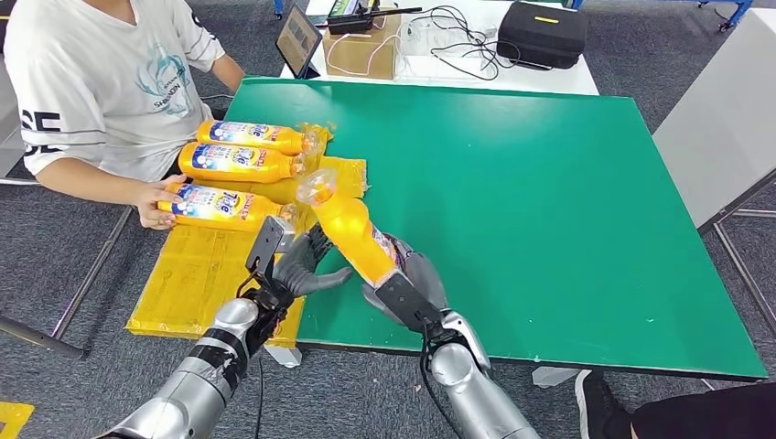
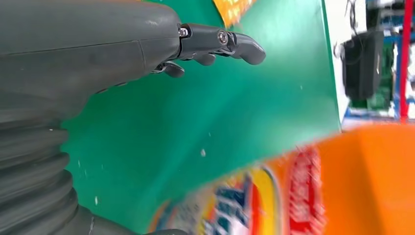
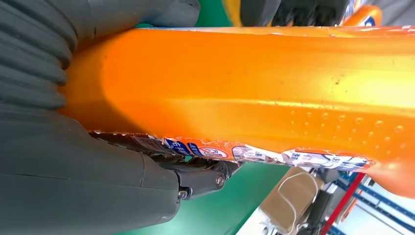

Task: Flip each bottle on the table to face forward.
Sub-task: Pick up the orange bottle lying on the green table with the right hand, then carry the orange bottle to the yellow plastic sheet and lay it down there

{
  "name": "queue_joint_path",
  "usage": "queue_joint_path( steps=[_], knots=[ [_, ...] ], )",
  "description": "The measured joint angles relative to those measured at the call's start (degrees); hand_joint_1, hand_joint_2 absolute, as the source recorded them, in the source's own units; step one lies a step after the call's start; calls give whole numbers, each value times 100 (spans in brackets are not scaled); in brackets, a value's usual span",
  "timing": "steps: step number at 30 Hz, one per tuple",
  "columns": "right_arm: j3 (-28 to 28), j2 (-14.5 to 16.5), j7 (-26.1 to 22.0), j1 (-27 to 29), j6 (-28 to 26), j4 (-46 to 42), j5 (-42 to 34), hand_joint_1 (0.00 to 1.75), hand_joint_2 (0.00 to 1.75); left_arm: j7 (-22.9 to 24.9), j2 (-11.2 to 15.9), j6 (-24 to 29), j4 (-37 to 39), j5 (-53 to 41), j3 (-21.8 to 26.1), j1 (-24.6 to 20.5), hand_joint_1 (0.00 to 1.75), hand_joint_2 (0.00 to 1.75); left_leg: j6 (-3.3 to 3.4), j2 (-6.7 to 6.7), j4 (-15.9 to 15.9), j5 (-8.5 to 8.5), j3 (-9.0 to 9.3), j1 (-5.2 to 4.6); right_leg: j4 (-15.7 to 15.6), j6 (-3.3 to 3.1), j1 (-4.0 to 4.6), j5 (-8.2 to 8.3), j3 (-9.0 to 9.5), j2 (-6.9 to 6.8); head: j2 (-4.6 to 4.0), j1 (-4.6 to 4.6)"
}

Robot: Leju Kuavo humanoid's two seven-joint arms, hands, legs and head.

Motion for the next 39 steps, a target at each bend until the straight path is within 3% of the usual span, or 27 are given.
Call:
queue_joint_path(
  steps=[4, 8, 23, 32, 39],
  knots=[
    [142, -5, 32, 0, -71, -1, -89, 175, 175, 4, 2, -528, -160, 527, -238, 57, 0, 175, 0, 0, 0, 0, -1, 0, 0, 0, 0, 0, 0, 0, 1, 1],
    [230, -39, 65, 0, -59, 2, -80, 175, 175, -14, 15, -676, -380, 803, -430, 119, 0, 175, 0, 0, 0, 0, -2, 0, 0, 0, 0, 0, 0, 0, 0, 1],
    [372, -163, 219, 23, -35, 2, 86, 175, 175, -96, 114, -549, -803, 887, -607, 367, 0, 175, 0, 0, 0, 0, -4, 0, 0, 0, 0, 0, -3, 0, 2, 1],
    [539, -199, 576, -42, 3, 110, 596, 175, 175, 7, 140, -269, -772, 778, -607, 378, 0, 175, 0, 0, 0, 0, -5, 0, 0, 0, 0, 0, -4, 0, 0, 0],
    [808, -151, 998, -232, -284, 412, 1334, 175, 175, 71, 175, -278, -394, 746, -587, 315, 0, 175, 0, 1, 0, 0, -5, 0, 0, 0, 0, 0, -5, 0, 1, 0]
  ],
)
